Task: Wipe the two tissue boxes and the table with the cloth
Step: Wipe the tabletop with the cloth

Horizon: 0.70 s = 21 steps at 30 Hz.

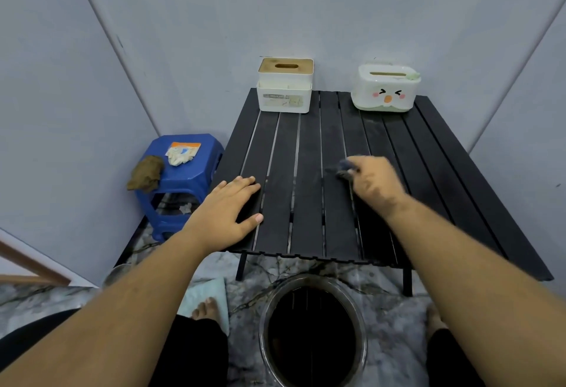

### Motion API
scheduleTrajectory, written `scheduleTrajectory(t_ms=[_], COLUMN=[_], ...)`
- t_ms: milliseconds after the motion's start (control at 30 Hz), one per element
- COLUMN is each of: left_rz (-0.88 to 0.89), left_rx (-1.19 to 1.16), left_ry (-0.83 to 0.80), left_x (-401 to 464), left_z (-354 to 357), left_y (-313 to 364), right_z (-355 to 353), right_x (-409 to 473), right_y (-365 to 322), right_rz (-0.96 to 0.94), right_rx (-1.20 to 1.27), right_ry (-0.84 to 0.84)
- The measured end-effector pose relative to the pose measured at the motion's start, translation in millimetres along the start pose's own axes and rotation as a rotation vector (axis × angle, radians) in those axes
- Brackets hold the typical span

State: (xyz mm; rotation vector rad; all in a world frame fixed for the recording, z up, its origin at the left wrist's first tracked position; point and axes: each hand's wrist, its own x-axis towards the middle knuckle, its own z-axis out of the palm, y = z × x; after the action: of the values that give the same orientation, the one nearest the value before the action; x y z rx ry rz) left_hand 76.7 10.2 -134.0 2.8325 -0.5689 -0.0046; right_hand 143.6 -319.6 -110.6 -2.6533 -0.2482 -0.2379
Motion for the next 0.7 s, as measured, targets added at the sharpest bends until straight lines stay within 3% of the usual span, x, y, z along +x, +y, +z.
scheduleTrajectory(t_ms=[100,233,367,467,533,700], left_rz=[0.002,0.004,-0.004,0.029,0.038,0.033], left_rx=[-0.005,-0.048,-0.115,-0.058,-0.033,-0.038], left_ry=[0.001,0.002,-0.025,-0.039,-0.036,-0.013], left_x=[0.8,1.2,0.9,-4.9,-9.4,-9.1], left_z=[0.1,1.3,-4.0,-6.7,-4.6,-3.0], left_y=[-0.3,-2.9,-11.8,-20.6,-22.2,-20.9], right_z=[-8.6,14.4,44.3,50.1,48.9,29.9], right_x=[18.7,-9.9,-68.9,-69.9,-41.1,46.4], right_y=[24.8,-24.7,-97.2,-111.6,-92.9,-17.8], right_rz=[0.084,-0.076,-0.449,-0.581,-0.539,-0.161], right_rx=[0.020,0.183,0.159,0.187,0.126,-0.008], right_ry=[0.043,0.104,-0.143,-0.244,-0.200,-0.076])
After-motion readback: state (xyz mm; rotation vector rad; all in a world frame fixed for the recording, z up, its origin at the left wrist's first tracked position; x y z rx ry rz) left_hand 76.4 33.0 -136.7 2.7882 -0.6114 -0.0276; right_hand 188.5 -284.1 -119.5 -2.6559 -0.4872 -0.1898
